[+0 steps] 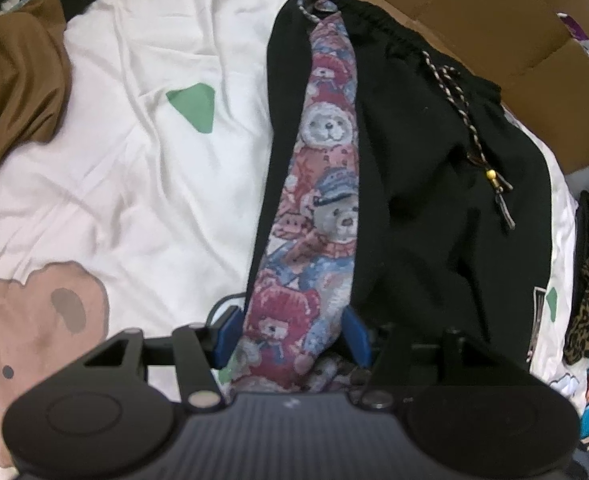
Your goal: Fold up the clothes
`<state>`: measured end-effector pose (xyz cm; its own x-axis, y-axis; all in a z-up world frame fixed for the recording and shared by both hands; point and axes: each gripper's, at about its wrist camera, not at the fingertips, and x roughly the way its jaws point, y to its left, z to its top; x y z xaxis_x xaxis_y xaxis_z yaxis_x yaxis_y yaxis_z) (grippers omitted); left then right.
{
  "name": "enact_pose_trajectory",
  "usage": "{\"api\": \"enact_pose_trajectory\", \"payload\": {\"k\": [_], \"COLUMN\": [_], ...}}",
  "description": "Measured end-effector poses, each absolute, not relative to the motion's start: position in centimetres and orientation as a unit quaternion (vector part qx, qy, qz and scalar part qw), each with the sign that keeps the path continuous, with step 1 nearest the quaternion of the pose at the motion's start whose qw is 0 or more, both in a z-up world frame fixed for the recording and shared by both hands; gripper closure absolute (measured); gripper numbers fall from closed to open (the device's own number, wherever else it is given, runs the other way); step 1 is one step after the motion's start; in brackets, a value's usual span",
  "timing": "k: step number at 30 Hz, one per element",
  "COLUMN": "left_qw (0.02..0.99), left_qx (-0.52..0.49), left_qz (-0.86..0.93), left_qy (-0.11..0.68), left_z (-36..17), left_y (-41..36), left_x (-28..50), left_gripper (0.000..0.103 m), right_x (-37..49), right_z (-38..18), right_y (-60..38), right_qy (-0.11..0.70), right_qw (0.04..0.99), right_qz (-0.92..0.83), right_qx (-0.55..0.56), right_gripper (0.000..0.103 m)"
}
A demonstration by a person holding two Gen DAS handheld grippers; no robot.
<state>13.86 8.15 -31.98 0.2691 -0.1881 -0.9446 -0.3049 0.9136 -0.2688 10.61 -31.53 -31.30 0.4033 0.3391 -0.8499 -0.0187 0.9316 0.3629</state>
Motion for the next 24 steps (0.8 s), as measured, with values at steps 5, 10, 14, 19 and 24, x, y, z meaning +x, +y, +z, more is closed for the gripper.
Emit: {"api": "enact_pose_trajectory", "payload": {"k": [5,10,14,19,24], "left_qw": [0.769,0.767,0.767,0.763,0.763], "left_qx": [-0.213,-0.217,-0.217,-0.219,-0.222], "left_qz": [0.045,0.047,0.042,0.042,0.042], "left_qy": [0.602,0.603,0.603,0.607,0.605], "left_z": [-32.2,-32.4,-32.5,-32.8,-32.9], "left_y": [8.8,8.9,8.7,8.7,9.0], "left_x": [13.7,13.6,13.5,13.4,13.2], "left_gripper": [0.044,0.044,0.044,0.044,0.043], "right_x": [10.3,10.4,10.6,11.2,11.7], "right_z": [-29.4,-29.8,-30.9,-31.9,-32.9], "right_y": [-32.6,-33.9,-33.7,-32.9,-32.2], "right_qy": [0.515,0.517,0.538,0.555,0.575], "right_qw": [0.837,0.837,0.818,0.806,0.795], "right_qz": [0.101,0.070,0.064,0.040,0.020], "right_qx": [0.153,0.166,0.196,0.200,0.194], "right_gripper": [0.073,0.073,0.073,0.065,0.065]}}
